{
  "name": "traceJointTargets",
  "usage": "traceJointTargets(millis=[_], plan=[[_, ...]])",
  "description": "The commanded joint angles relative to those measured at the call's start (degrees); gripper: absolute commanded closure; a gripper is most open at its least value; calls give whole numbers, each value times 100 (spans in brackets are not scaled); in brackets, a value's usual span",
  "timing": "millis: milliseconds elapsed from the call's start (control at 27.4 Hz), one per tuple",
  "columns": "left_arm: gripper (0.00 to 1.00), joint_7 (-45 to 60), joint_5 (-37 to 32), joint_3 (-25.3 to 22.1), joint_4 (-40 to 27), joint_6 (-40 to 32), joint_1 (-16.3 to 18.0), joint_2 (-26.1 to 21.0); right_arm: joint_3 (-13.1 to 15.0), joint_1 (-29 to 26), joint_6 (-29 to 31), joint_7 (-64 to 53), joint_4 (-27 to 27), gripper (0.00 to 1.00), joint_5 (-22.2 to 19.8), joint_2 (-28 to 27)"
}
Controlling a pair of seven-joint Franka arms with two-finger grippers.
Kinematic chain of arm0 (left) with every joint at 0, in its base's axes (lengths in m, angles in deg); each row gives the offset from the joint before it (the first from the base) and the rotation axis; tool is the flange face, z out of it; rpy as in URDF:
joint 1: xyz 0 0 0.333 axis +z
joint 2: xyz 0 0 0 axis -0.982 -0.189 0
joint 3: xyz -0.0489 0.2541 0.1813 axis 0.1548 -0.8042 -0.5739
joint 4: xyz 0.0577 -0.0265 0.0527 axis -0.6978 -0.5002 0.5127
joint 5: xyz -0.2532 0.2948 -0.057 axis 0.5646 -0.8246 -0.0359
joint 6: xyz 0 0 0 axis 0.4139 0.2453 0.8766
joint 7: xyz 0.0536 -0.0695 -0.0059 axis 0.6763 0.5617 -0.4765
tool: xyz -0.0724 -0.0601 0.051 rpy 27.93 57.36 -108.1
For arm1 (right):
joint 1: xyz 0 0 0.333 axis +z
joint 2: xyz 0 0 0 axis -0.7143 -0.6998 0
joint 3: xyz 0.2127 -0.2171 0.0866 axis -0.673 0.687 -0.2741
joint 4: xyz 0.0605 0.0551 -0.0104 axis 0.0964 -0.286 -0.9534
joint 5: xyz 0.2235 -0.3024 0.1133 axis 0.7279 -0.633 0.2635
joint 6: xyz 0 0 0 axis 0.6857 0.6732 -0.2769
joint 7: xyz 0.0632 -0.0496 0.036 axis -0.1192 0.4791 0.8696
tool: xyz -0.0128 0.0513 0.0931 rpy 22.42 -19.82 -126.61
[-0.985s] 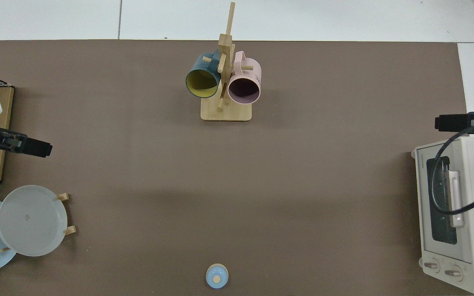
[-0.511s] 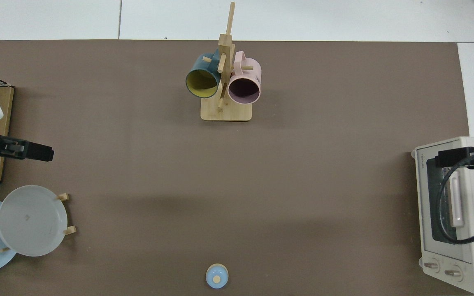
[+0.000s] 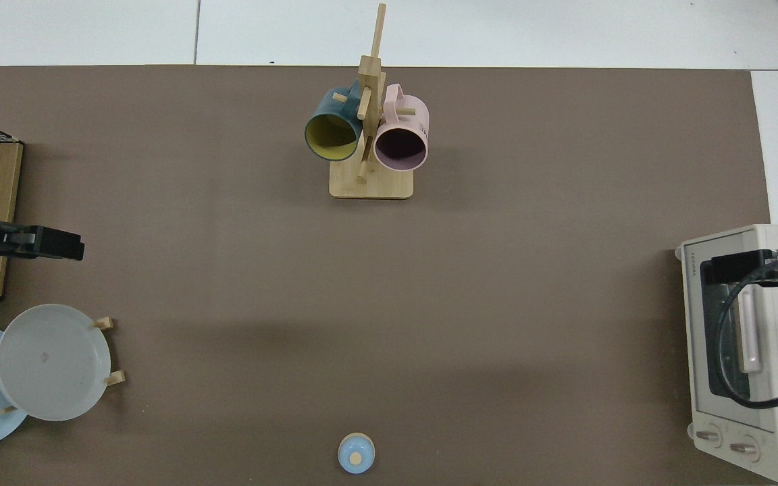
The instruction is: Put markers into pen holder
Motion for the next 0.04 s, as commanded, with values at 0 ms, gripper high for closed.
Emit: traceJointTargets(millis=[0], plan=[[0,95,-93,-47,-124,93,-49,103,-16,-119,-122,-184,-73,0,134,61]])
